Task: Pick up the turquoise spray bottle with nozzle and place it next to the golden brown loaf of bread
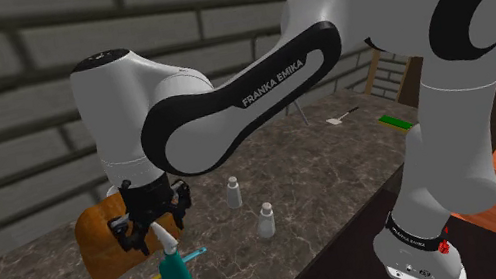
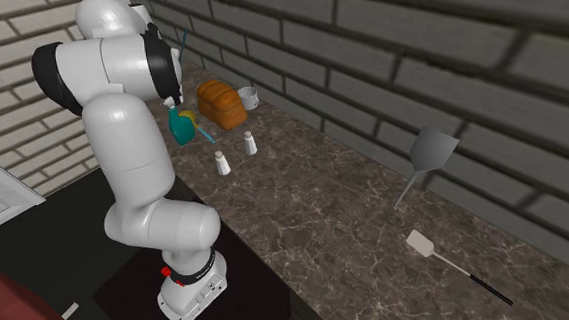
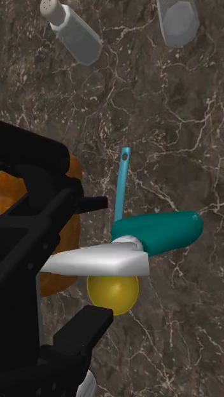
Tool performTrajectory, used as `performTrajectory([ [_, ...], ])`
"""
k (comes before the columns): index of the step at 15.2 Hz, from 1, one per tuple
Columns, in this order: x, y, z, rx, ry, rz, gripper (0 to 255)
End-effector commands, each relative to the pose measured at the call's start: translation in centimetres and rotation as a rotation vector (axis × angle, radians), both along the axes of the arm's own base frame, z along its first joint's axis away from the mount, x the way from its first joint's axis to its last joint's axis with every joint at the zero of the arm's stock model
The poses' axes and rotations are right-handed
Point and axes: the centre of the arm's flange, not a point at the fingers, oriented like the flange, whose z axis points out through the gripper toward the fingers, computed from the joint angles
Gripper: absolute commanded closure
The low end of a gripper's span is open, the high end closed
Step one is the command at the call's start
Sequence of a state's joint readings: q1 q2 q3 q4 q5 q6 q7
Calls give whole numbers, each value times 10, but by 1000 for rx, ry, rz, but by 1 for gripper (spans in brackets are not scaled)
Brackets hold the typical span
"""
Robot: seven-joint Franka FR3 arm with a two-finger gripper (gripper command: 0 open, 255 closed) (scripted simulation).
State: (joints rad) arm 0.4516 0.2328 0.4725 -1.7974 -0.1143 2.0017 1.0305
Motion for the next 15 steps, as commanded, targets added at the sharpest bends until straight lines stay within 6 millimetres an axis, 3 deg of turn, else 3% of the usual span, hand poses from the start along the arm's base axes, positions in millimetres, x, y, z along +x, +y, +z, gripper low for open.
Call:
performTrajectory([
  [1,0,0,0,0,0,0,0],
  [4,0,0,0,0,0,0,0],
  [8,0,0,50,0,0,0,0],
  [15,0,0,50,0,0,0,0],
])
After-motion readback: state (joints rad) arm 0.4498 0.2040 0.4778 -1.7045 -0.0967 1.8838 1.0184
